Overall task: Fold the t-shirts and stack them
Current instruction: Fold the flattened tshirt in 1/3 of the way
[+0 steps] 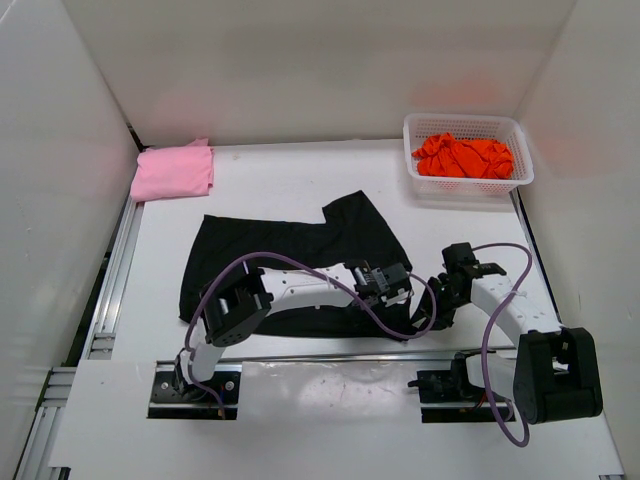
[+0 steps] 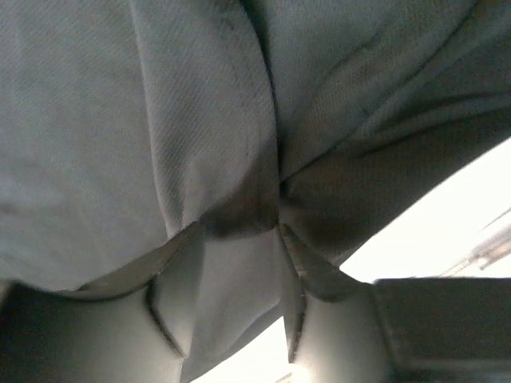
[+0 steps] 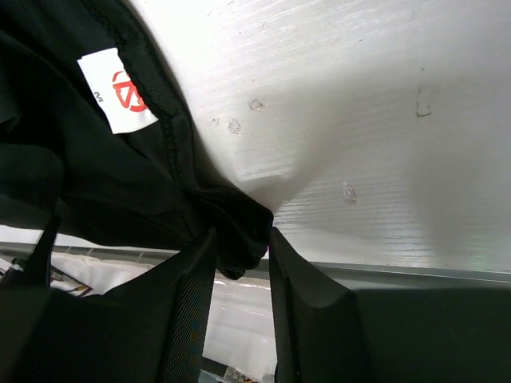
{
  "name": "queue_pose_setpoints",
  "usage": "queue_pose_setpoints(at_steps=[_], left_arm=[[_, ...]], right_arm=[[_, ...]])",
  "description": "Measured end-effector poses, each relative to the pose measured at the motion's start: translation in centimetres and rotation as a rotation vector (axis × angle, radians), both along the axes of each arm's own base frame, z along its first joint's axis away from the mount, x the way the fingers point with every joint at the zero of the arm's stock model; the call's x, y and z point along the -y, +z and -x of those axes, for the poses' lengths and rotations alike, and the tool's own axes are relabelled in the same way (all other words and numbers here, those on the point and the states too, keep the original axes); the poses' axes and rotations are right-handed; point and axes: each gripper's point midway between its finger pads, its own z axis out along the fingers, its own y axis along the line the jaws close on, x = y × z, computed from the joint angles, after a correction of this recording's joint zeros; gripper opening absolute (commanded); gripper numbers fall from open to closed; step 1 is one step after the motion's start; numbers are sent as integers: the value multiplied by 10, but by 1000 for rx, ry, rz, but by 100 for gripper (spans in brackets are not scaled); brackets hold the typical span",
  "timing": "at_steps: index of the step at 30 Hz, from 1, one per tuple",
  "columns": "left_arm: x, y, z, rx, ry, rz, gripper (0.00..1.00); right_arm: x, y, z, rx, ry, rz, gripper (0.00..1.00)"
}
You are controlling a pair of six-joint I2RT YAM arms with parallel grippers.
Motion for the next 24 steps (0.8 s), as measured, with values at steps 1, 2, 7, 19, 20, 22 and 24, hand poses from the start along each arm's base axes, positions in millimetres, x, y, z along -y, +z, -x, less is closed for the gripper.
queue_pose_setpoints(at_steps=[1, 2, 7, 19, 20, 22, 24], left_arm=[[0, -2, 0, 0, 0, -5, 44], [1, -4, -1, -1, 0, -9, 40], [2, -8, -3, 8, 2, -16, 10], [-9, -4, -31, 65, 63, -31, 15], [-12, -4, -36, 66, 79, -30, 15], [-20, -3, -51, 68, 120, -26, 15], [-27, -2, -64, 69, 158, -19, 15]], right_arm=[[0, 0, 0, 0, 0, -1, 37], [0, 0, 0, 0, 0, -2, 37], [-1, 0, 0, 0, 1, -8, 37], [-1, -2, 3, 2, 8, -8, 37], [-1, -2, 3, 2, 8, -7, 37], [-1, -2, 3, 2, 9, -7, 37], [0, -2, 3, 3, 11, -7, 37]])
